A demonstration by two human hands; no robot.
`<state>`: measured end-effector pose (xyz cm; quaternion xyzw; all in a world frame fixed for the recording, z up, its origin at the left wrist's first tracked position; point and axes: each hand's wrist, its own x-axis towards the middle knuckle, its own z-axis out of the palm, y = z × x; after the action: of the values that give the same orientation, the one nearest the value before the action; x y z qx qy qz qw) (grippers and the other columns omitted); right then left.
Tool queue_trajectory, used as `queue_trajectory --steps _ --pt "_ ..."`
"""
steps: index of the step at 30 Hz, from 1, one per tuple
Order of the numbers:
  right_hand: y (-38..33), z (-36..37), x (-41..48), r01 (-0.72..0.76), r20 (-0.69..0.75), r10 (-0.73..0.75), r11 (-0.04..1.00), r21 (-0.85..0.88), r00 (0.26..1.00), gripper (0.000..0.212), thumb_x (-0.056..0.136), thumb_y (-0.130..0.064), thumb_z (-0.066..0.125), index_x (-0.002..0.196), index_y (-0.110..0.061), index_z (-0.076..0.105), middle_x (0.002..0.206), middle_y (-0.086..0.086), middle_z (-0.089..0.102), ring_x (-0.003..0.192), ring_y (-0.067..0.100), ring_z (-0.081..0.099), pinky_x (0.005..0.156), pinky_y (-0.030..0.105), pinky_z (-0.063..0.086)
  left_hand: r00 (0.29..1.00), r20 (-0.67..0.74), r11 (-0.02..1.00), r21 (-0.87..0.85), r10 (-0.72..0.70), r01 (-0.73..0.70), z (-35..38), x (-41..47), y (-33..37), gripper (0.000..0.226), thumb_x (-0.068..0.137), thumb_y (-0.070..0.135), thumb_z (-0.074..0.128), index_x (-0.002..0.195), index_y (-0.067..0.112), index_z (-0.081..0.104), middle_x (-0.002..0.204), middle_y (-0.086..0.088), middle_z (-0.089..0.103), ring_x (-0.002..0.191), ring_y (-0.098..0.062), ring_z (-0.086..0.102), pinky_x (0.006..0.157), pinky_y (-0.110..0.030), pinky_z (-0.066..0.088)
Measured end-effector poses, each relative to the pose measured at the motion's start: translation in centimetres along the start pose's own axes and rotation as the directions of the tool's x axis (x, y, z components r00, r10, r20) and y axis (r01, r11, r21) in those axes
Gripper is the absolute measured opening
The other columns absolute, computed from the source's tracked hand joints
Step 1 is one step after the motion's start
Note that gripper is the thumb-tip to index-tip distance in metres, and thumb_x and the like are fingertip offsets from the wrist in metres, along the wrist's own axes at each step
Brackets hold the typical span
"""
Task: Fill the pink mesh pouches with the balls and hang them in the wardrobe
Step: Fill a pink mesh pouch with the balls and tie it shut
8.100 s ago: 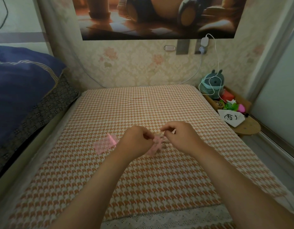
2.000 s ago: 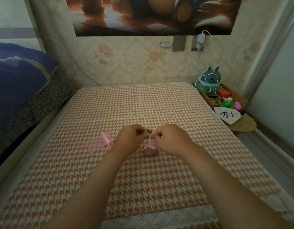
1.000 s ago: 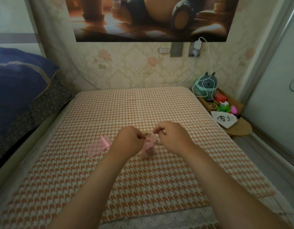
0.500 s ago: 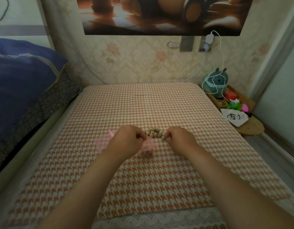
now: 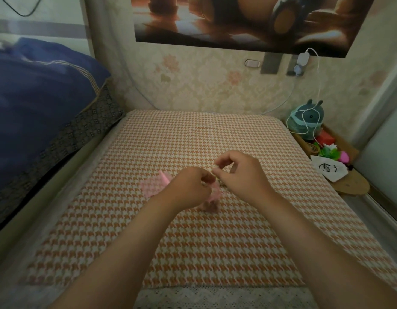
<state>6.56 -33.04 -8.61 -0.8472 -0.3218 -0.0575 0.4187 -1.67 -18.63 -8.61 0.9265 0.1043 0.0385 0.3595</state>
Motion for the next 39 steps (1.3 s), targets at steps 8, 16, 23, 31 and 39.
queue_trajectory --steps 8,16,23,31,39 --pt "-0.2 0.4 -1.5 0.152 0.149 -0.121 0.964 -0.220 0.981 0.010 0.091 -0.041 0.070 0.098 -0.036 0.074 0.089 -0.021 0.069 0.072 -0.009 0.056 0.061 0.015 0.036 1.000 0.010 1.000 -0.027 -0.004 0.004 -0.1 -0.1 -0.1 0.034 0.089 0.004 0.054 0.115 0.016 0.073 0.103 -0.004 0.073 0.091 -0.017 0.066 0.072 -0.025 0.049" --pt "1.8 0.4 -0.5 0.097 0.064 -0.085 0.972 -0.212 0.994 0.008 0.091 -0.031 0.071 0.095 -0.030 0.077 0.097 -0.016 0.067 0.077 -0.002 0.055 0.072 0.026 0.050 0.999 -0.023 0.999 -0.029 -0.025 0.024 -0.1 -0.2 -0.2 0.034 0.091 0.007 0.055 0.119 0.015 0.070 0.120 -0.001 0.070 0.108 -0.015 0.064 0.084 -0.020 0.047" --pt "4.6 0.5 -0.2 -0.080 0.119 0.133 0.924 -0.375 0.984 0.015 0.096 -0.031 0.064 0.108 -0.032 0.074 0.116 -0.011 0.066 0.105 0.014 0.063 0.086 0.036 0.053 0.998 -0.061 1.000 0.014 0.014 -0.013 -0.1 0.0 -0.3 0.028 0.094 0.012 0.056 0.117 0.015 0.071 0.123 0.002 0.067 0.109 -0.013 0.061 0.085 -0.019 0.044" --pt "6.2 2.1 -0.3 -0.062 0.182 0.177 0.860 -0.506 0.967 0.024 0.098 -0.032 0.060 0.119 -0.032 0.072 0.121 -0.005 0.064 0.104 0.020 0.065 0.079 0.032 0.050 0.997 -0.068 0.999 0.022 0.041 -0.040 0.1 0.1 -0.5 0.025 0.094 0.015 0.058 0.114 0.018 0.072 0.121 0.004 0.068 0.091 -0.007 0.060 0.079 -0.020 0.047" --pt "5.7 1.4 -0.3 -0.140 0.134 0.202 0.917 -0.374 0.970 0.015 0.094 -0.030 0.065 0.104 -0.022 0.074 0.101 -0.005 0.072 0.090 0.016 0.066 0.077 0.035 0.057 0.997 -0.051 0.997 0.033 0.065 -0.063 0.1 0.0 -0.4 0.025 0.093 0.015 0.059 0.114 0.017 0.072 0.120 0.004 0.068 0.095 -0.008 0.058 0.087 -0.023 0.048"
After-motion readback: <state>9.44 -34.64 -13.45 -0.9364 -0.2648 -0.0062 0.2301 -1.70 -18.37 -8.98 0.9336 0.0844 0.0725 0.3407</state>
